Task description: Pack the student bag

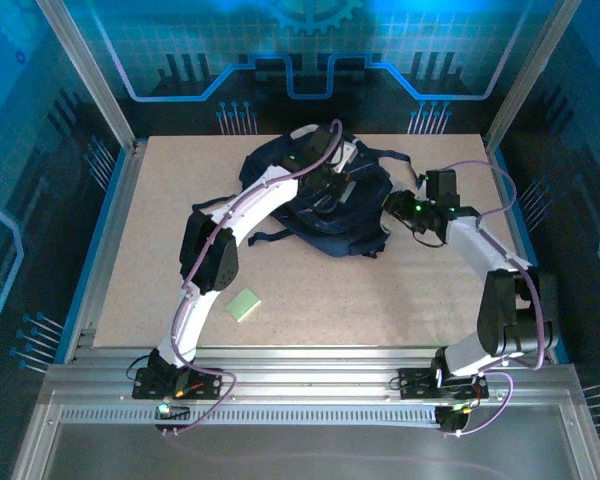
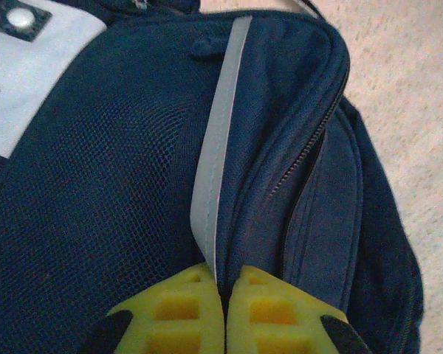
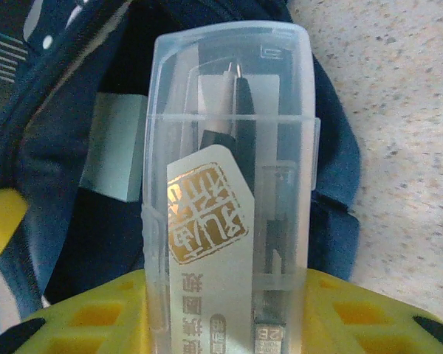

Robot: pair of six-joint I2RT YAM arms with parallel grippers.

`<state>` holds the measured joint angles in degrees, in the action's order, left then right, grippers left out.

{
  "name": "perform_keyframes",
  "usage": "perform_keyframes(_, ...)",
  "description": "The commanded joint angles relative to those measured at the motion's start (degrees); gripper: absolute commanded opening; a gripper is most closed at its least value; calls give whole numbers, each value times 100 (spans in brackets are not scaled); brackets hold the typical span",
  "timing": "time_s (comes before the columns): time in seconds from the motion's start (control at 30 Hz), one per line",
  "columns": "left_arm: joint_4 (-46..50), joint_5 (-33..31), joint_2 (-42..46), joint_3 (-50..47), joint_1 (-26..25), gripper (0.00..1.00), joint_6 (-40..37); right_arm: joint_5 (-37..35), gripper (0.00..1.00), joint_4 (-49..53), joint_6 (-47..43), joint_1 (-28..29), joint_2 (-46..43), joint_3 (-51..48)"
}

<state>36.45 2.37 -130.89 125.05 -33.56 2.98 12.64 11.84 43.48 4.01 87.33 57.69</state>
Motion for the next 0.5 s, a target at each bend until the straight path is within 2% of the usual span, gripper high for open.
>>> perform_keyframes(0.0,-55,343,514,390,-10,0,314,-26,42,-707,741,285,309,297)
perform_keyframes(0.13,-186,463,550,234,4,0,472,195,41,-1475,1392,587,872,487)
perform_keyframes(0.3,-962,659,926,-568,20,0,866,499,46,-1601,1746,881,1783,1179)
perform_keyframes(0.37,-1115,671,1050,-760,51,0,922,782,54,-2027,1844,954,1968,1244)
perform_keyframes(0.43,-1256,885,1164,-955,159,0,1114,992,73,-2324,1750,1010,2040,1261)
perform_keyframes(0.47,-1345,963,1211,-1054,214,0,1218,1065,76,-2359,1657,1021,2071,1287)
